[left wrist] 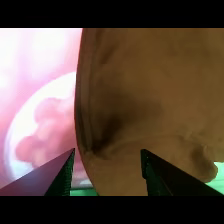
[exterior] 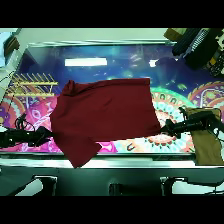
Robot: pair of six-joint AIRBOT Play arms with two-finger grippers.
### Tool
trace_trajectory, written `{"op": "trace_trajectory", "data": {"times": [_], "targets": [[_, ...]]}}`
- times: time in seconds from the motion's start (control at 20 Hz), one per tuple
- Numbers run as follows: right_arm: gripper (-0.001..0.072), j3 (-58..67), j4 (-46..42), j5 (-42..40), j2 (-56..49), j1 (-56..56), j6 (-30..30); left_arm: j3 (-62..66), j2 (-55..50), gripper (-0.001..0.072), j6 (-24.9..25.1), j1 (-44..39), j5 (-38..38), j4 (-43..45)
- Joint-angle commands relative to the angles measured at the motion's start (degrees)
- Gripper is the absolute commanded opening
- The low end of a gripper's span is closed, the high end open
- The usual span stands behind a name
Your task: Fold the clothes and pants, and hang the long-sleeved shirts on hangers.
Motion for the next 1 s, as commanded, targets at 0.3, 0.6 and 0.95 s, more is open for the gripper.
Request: {"op": "trace_trajectory", "data": {"times": [0.3,0.6,0.95], "targets": [[0.0031,0.0,0.8,-2.0,7.3,0.0,1.6,-3.1,-0.2,0.0475,3.1,-3.7,3.0,-2.3],[0.0031,0.0,0.9,-2.6,8.5,0.0,2.0,-3.1,-4.3,0.0429,0.4,-9.0,6.3,-2.6],[0.003,0.0,10.7,-2.0,13.9,0.2,-1.4,-0.2,-4.5,0.0014,2.5,-9.0,6.9,-13.8]]}}
